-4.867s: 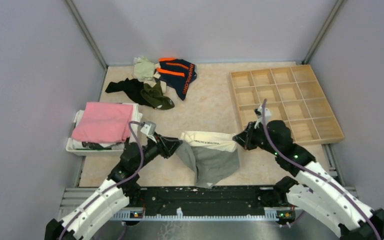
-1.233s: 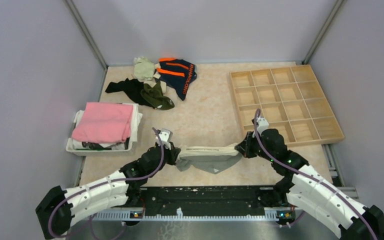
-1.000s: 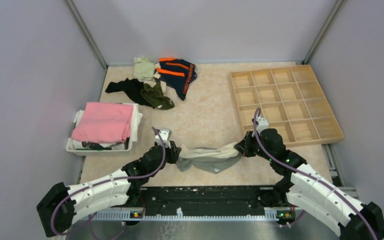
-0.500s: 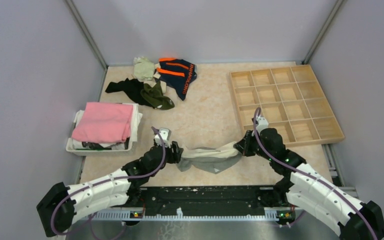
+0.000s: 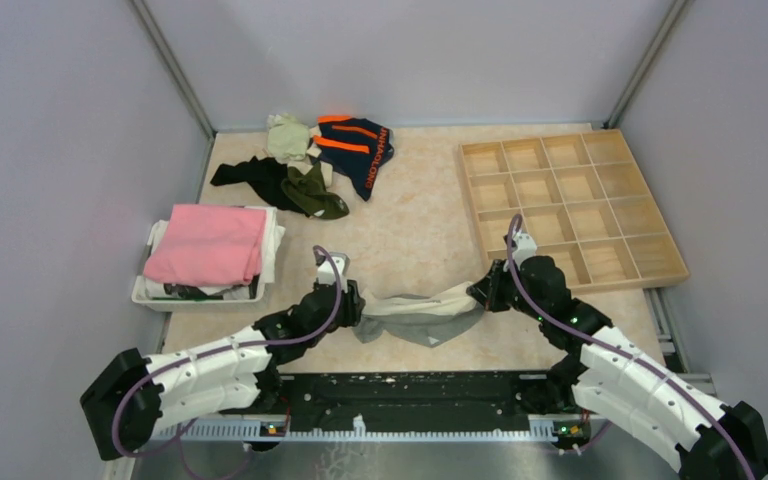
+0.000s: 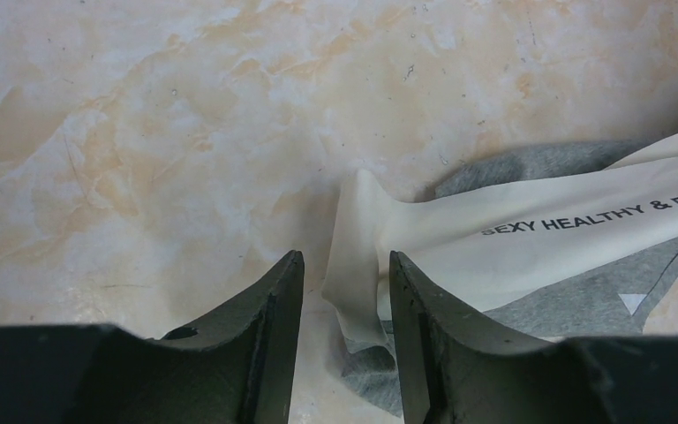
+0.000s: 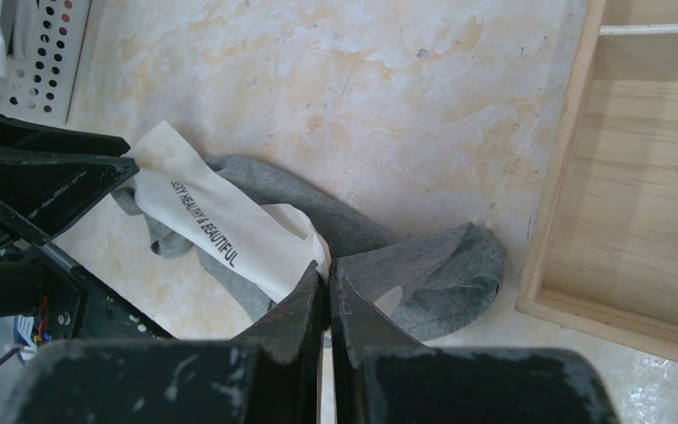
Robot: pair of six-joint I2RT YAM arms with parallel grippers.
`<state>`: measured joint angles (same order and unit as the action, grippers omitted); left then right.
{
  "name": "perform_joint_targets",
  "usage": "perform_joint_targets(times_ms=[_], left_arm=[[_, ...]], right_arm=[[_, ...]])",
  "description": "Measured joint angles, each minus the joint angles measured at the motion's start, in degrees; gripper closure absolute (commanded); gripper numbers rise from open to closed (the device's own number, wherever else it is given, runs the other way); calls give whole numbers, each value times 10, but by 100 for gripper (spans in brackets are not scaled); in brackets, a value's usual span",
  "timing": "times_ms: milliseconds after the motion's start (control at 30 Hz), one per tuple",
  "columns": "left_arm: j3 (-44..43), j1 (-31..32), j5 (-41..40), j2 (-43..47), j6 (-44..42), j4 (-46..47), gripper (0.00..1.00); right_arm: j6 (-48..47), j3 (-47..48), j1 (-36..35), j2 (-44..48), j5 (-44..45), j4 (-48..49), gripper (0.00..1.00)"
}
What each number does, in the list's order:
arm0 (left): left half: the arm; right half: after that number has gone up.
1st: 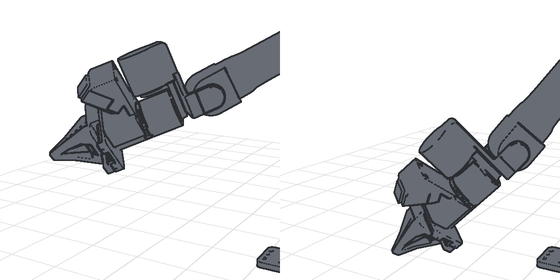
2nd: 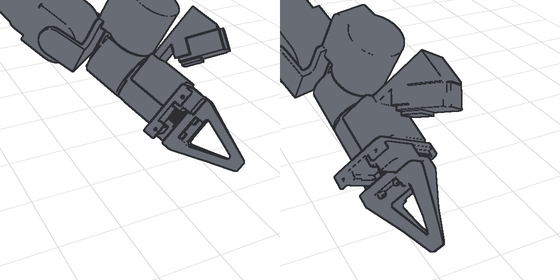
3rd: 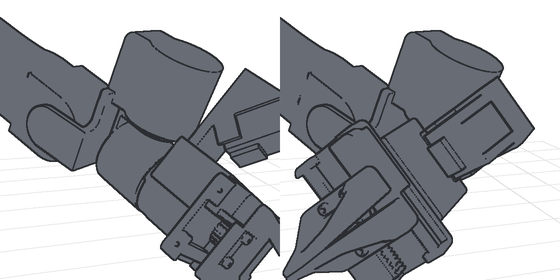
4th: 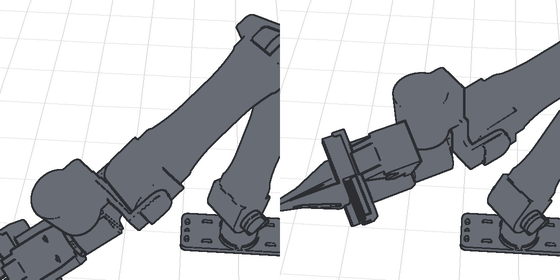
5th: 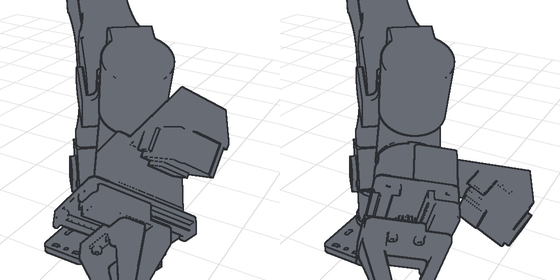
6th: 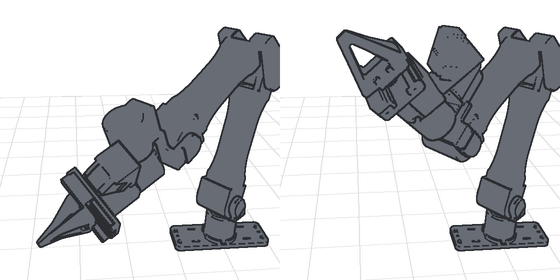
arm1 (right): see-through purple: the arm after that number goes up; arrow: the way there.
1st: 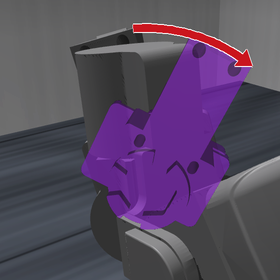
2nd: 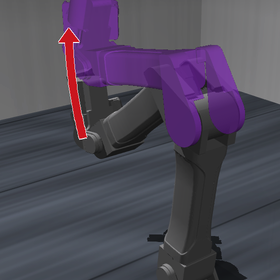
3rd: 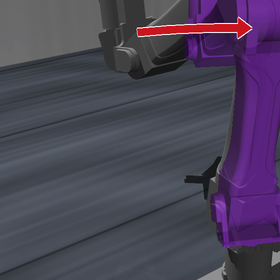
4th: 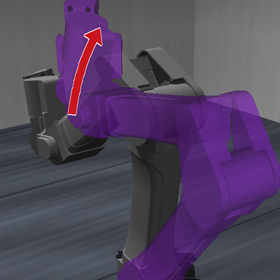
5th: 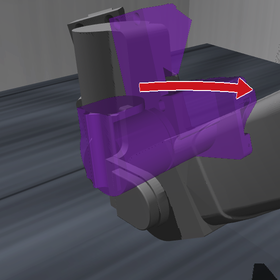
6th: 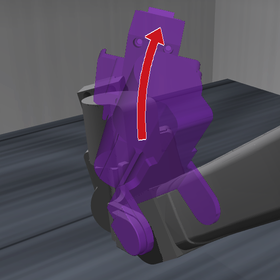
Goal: Roll the underwear
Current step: Flatten out the underwear at the center of the board.
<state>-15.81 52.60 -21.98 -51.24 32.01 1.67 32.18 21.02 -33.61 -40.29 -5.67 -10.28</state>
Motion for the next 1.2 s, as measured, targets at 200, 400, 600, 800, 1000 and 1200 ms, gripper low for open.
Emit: perform_joint_targets(times_ms=[200, 400, 600, 800, 1000, 1200], left_arm=[[-3, 0, 0, -16, 0, -5, 64], [-14, 0, -5, -14, -1, -25, 79], [-25, 0, -28, 19, 0, -50, 98], [-28, 0, -48, 92, -2, -53, 100], [-28, 0, -49, 154, -12, -33, 54], [-28, 0, -28, 116, 2, -28, 35]], right_arm=[[0, 0, 0, 1, 0, 0, 100], [0, 0, 0, 2, 0, 0, 100], [0, 0, 0, 12, 9, -6, 100], [-2, 3, 0, 43, 16, -10, 100], [-9, 36, 0, 58, 17, -20, 100], [-10, 45, 0, 54, 17, -20, 100]])
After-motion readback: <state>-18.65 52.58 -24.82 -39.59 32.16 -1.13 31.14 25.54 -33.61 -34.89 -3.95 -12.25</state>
